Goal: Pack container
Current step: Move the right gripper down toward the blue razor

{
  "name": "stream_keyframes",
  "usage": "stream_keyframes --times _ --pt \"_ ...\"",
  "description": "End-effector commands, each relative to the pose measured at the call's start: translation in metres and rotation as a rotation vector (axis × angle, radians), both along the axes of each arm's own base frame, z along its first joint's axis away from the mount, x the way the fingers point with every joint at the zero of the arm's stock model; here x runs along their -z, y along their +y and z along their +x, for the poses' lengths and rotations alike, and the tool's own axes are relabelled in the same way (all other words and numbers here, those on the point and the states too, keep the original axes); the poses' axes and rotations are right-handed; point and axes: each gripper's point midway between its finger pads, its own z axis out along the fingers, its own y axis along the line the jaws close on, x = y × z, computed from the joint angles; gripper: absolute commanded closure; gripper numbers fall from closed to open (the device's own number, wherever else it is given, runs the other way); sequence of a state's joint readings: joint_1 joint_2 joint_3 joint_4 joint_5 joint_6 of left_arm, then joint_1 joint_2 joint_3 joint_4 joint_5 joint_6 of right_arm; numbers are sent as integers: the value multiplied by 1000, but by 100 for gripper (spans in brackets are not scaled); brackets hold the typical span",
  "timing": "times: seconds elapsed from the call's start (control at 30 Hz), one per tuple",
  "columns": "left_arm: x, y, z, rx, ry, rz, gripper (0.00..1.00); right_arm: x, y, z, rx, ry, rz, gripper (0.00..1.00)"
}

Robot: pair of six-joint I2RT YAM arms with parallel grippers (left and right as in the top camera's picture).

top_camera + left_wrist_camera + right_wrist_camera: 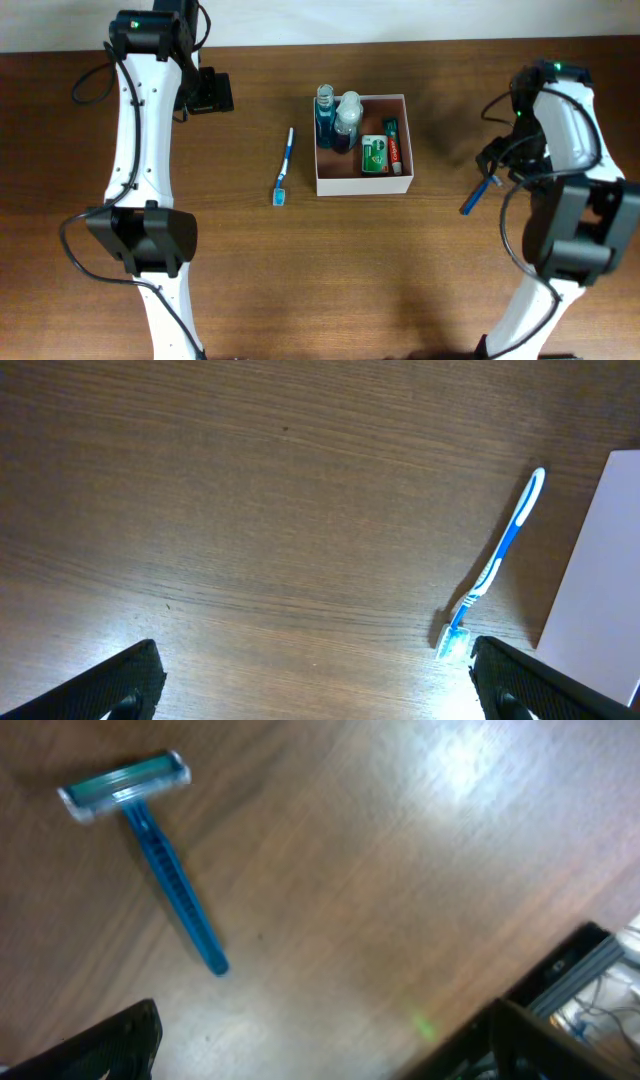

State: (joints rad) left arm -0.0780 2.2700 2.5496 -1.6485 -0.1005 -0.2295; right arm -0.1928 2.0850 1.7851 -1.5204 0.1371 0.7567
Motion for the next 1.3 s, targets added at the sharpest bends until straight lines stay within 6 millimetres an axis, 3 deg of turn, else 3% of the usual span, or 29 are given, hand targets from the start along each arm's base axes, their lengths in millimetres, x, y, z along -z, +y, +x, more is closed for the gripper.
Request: stream_keyframes --times 0.0,0.23,0.63,1.27 --pt "-2 0 -1 -10 -6 -9 1 -17 11 -4 -4 -126 2 1" --pt "-2 0 -1 -10 -6 -9 1 13 38 21 15 -313 151 1" --pt "-2 0 -1 -11 -6 -9 1 26 26 29 5 -346 84 2" --pt "-2 0 -1 -10 -6 -9 1 67 37 28 -76 -247 104 1"
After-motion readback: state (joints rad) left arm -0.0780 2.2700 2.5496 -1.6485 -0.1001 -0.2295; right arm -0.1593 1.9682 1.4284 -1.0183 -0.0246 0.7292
